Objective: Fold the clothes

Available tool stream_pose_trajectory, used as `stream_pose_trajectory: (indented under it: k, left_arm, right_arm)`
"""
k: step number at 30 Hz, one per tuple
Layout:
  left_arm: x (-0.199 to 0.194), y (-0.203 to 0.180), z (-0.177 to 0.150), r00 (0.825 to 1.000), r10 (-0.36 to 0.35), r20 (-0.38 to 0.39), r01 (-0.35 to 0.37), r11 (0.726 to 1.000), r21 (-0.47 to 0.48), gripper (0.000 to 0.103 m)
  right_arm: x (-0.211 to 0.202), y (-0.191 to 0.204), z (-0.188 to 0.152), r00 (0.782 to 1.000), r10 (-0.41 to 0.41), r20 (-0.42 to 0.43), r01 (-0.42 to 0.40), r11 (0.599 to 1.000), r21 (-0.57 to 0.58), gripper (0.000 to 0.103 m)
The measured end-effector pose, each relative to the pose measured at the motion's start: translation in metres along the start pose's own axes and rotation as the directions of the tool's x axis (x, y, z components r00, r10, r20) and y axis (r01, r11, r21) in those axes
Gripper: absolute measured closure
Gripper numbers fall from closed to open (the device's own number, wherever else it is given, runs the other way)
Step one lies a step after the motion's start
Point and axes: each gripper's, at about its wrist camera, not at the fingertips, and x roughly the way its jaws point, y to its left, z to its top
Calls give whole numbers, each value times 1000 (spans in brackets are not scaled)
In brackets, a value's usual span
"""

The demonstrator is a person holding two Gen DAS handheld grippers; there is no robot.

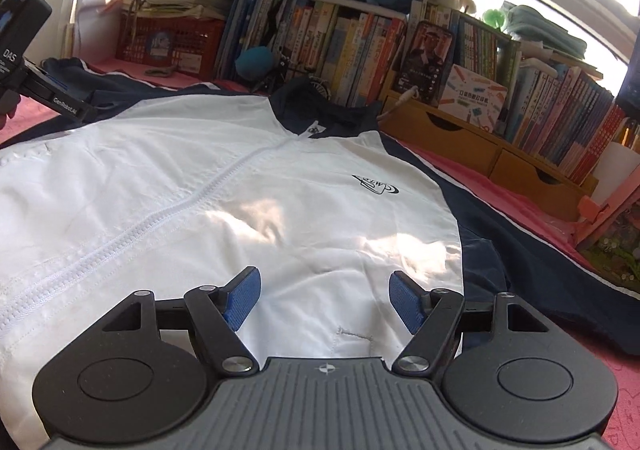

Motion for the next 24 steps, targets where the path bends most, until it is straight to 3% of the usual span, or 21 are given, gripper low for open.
stream_pose_trajectory:
  k: [2,5,9,11,14,16,19,21,22,24]
  left_arm:
    - [-13,-5,9,998,-2,59,2,1000,-7,37]
    - [-25,-18,28,985,-121,122,125,992,-29,37]
    - [-32,-69,47,946,-288,145,287,957,28,37]
    - [-30,-98,52,934,-324,150,315,946,77,37]
    - [-22,-140,58,921,-367,127,353,928,122,36]
    - [-14,-153,58,922,-371,106,357,925,131,36]
    - [-3,-158,52,929,-364,69,354,927,127,36]
    - [3,-154,52,931,-363,42,358,928,100,35]
    - [5,-150,52,930,-365,37,361,929,82,34]
    - [10,-145,53,928,-372,25,371,928,47,29]
  right_arm:
    - [6,-13,-1,995,-101,-13,100,995,-6,31]
    - [18,-48,-3,982,-182,-48,185,981,63,32]
    - [26,-101,2,1000,-26,2,24,945,326,32]
    - [32,-115,10,998,29,51,-46,930,365,34]
    - [54,-124,22,996,66,55,-80,944,320,39]
    - [75,-133,22,998,59,-8,-53,951,306,47]
    - [103,-171,-1,994,35,-102,4,934,358,49]
    - [106,-204,-14,990,-32,-137,83,918,388,51]
    - [108,-221,-21,986,-67,-155,125,908,401,59]
    - [112,-259,-35,970,-137,-201,213,874,437,56]
